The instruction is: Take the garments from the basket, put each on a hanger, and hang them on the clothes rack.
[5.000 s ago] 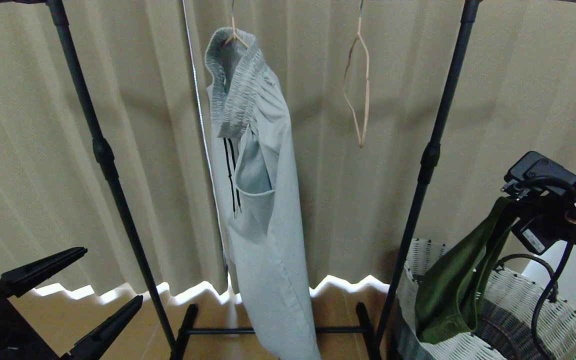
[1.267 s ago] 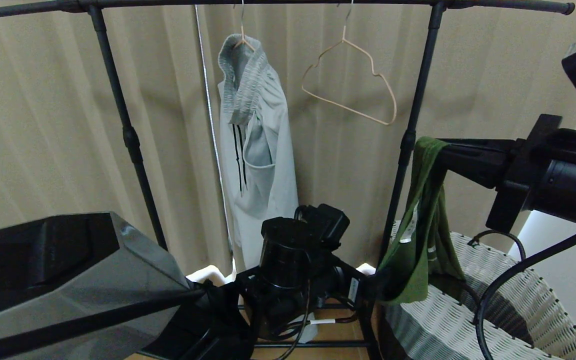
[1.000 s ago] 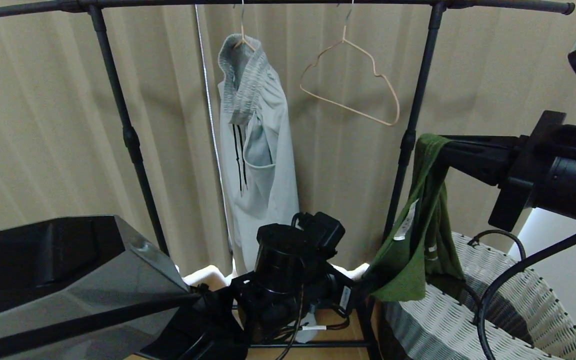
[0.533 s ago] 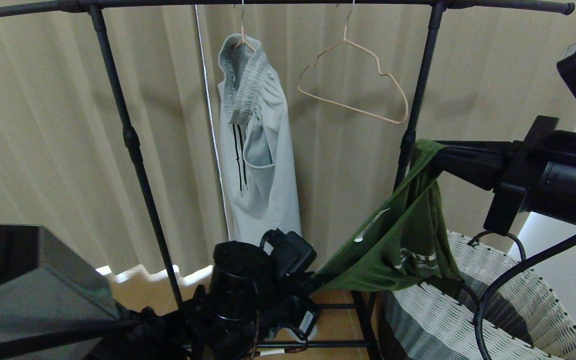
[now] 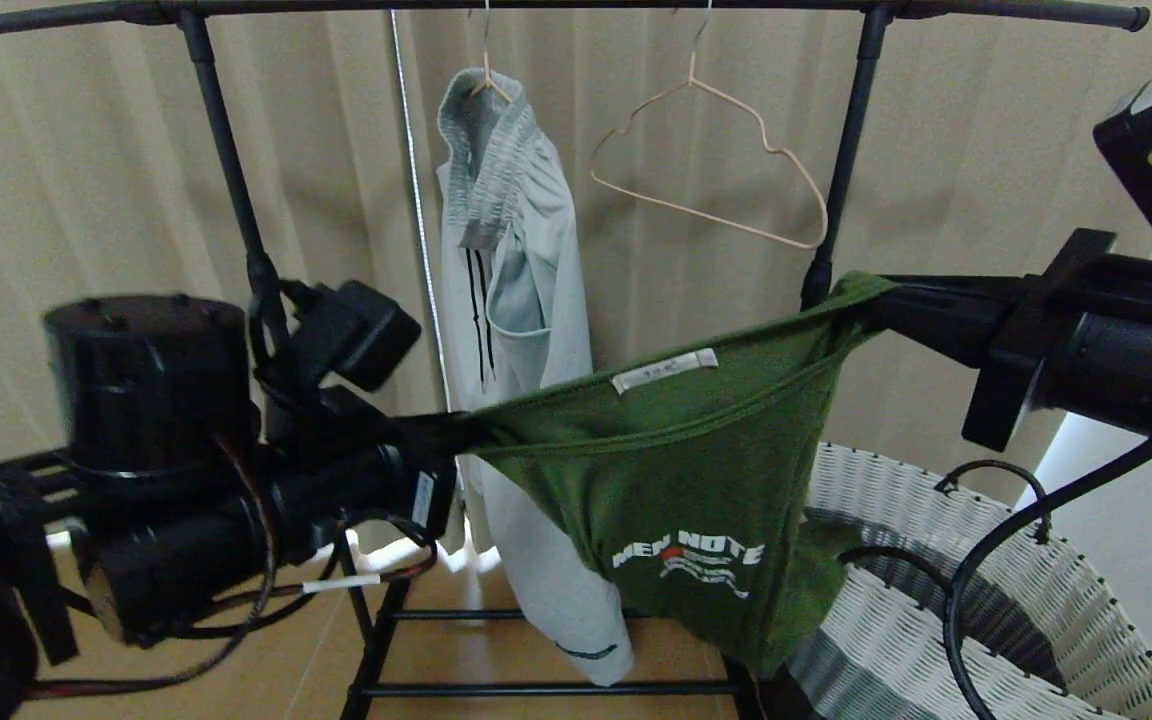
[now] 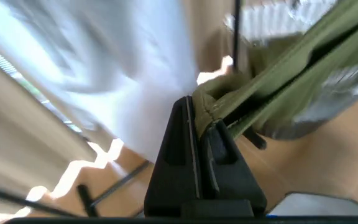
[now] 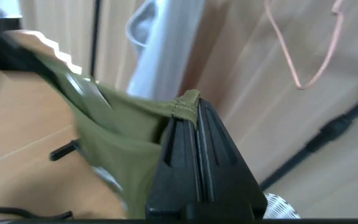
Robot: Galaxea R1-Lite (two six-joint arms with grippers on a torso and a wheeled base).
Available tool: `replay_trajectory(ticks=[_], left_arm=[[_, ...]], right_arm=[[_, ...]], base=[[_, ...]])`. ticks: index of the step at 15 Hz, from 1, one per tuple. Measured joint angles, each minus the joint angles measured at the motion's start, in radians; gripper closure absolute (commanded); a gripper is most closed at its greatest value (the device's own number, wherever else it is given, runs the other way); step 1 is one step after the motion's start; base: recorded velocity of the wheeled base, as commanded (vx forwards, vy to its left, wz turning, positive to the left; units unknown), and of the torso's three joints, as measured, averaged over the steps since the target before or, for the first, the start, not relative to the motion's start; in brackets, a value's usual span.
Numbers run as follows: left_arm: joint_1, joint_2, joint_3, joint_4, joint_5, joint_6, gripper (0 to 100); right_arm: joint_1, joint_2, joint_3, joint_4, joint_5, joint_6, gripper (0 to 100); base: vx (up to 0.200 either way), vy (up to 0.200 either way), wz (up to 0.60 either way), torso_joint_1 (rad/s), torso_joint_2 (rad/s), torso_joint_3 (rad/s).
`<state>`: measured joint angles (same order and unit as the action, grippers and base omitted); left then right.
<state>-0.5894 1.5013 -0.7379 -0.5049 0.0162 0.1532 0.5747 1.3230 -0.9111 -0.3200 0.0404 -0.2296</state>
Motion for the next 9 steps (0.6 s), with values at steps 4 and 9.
replay_trajectory(ticks=[4,9], left_arm=[[0.04,-0.097,-0.319,0.317,-0.013,0.002,100],[0.039,-0.068,-0.689,0.627,-0.017,0.006,100]], right_arm=[[-0.073,0.015,-0.08,-0.001,0.0,0.0,100],[-0.125,0.063,-0.172,-0.002,0.004,0.012,100]], base=[[0.0,0.0,0.0,0.0,0.0,0.0],[0.0,0.0,0.0,0.0,0.0,0.0]])
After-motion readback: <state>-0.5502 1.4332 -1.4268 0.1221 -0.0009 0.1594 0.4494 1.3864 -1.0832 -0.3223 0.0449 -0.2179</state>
